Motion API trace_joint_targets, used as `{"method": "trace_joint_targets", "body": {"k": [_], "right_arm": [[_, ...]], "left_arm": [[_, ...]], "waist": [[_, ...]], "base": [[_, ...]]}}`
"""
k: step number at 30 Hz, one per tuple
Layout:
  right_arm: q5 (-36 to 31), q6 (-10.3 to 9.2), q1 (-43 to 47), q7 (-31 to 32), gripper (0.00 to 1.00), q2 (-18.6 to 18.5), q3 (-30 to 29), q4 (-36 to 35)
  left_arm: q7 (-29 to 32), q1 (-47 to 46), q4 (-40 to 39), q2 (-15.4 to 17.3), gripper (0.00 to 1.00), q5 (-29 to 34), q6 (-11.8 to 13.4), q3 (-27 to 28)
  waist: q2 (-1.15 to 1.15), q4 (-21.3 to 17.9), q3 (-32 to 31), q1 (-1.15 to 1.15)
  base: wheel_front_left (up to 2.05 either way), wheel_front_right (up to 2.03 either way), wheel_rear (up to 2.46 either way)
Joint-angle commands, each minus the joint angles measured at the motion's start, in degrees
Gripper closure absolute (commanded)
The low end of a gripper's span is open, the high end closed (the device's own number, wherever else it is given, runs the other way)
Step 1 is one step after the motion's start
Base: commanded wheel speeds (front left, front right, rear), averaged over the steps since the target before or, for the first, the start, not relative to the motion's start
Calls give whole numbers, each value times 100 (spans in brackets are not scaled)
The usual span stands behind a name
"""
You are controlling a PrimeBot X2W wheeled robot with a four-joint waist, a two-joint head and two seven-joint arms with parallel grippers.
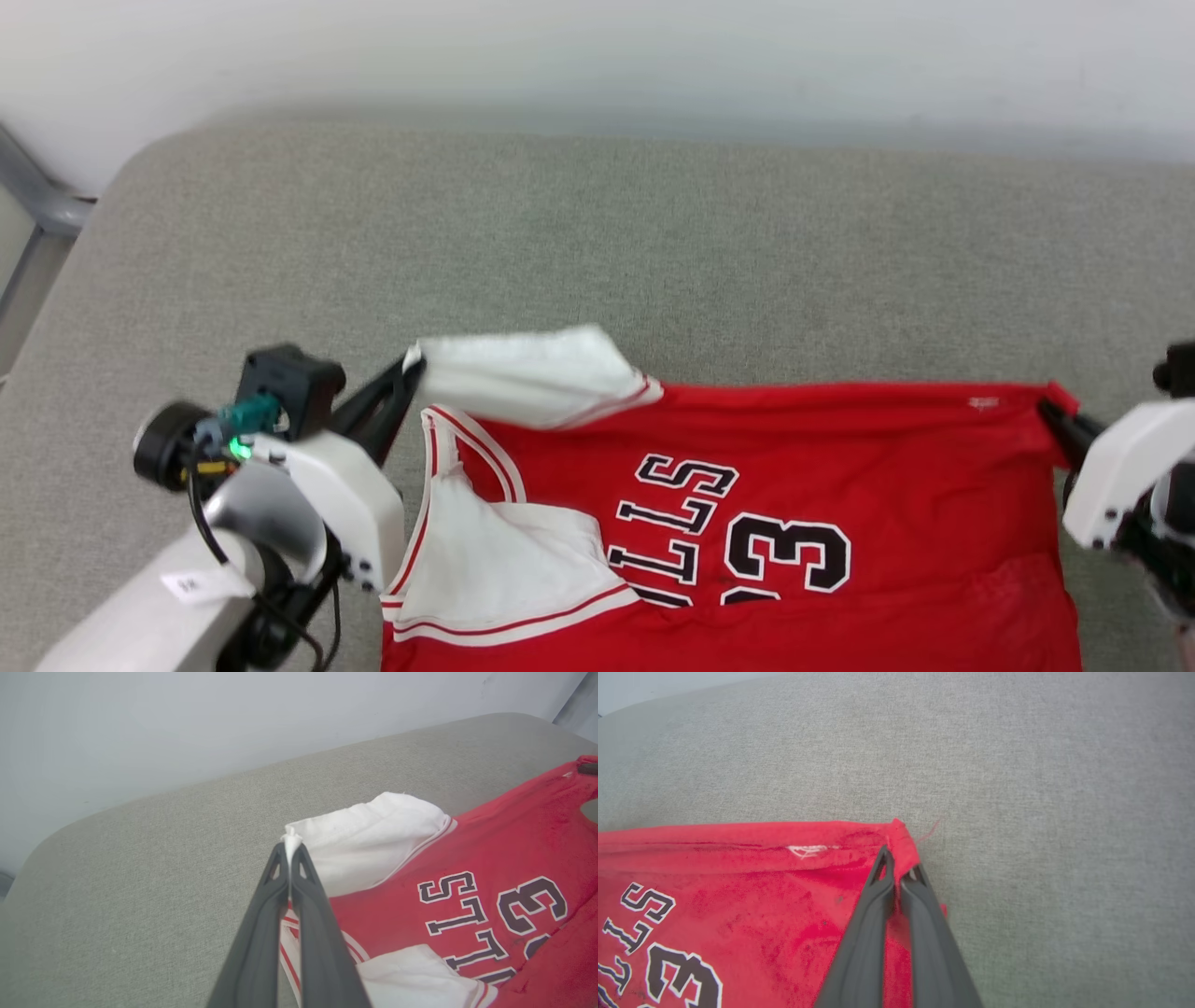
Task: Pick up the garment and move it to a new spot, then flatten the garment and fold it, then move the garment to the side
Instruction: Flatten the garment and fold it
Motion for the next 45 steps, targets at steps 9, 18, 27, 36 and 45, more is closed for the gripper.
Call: {"method": "trace_joint_targets", "body": {"k": [9,18,27,36,45], "right_arm": [[338,-7,1070,-397,100,1,-167,-635],[784,-7,1804,-220,100,-280,26,-1155],[925,-7,2217,35,100,-927,627,-1441],[698,-7,2202,50,100,-1440,1285,-1403],[641,-8,1992,-128,0,-1424,1596,-1268]], "left_arm": [[-266,941,-244,78,100,-216,354,-18],[-272,1631,-195,186,100,-358,522,-159],[-169,1899,84,197,100,-403,422,-397],[-84,1672,628,-37,100,-297,144,-664],[-219,1542,939,-170,0,-184,36,-777]], "waist": [[0,42,-319,1],[0,45,-322,1],[0,25,-252,1],[0,28,-152,1],[0,-16,-139,1]], "base": [[0,0,0],[0,0,0],[0,0,0],[0,0,0],[0,0,0]]}}
